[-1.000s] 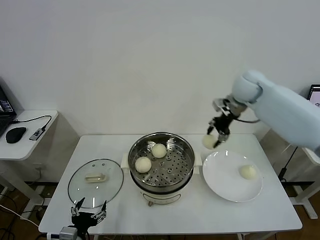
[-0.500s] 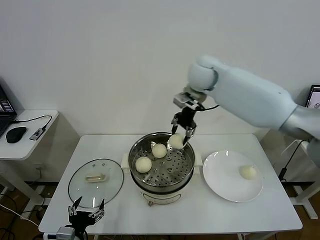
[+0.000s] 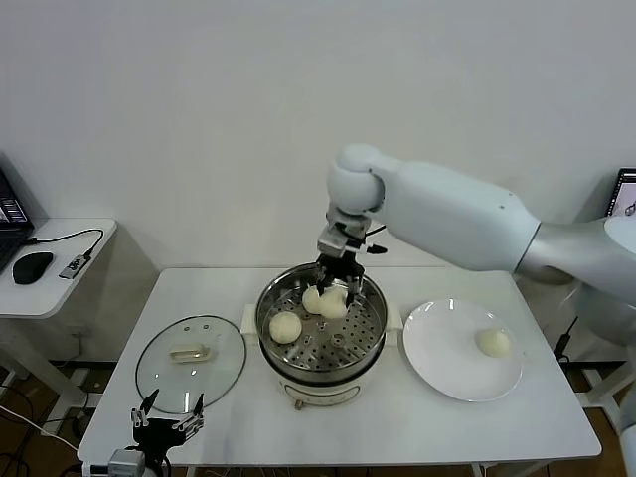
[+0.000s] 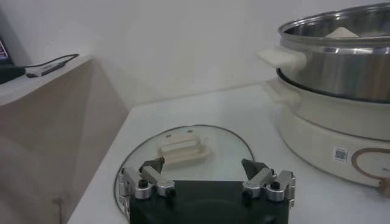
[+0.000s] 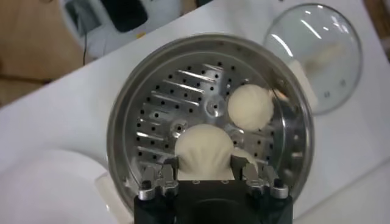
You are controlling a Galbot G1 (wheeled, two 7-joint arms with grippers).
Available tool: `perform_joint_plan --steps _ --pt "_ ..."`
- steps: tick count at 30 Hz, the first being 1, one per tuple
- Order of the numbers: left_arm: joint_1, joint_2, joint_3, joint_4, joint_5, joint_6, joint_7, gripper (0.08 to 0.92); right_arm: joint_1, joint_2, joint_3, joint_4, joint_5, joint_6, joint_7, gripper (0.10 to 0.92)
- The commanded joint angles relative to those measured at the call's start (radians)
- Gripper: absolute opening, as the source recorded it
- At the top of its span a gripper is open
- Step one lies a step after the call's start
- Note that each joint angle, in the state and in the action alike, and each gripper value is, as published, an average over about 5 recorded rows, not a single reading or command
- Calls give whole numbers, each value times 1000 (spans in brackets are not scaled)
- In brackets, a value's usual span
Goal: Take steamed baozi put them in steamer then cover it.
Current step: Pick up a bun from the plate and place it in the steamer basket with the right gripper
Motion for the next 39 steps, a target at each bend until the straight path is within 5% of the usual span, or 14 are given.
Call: perform_joint_plan --steps 1,39 --pt "3 -4 3 -6 2 2 1 823 -60 18 -9 101 -140 169 22 543" --pt "21 -8 19 -32 4 6 2 823 -120 20 -32 198 -245 127 92 576"
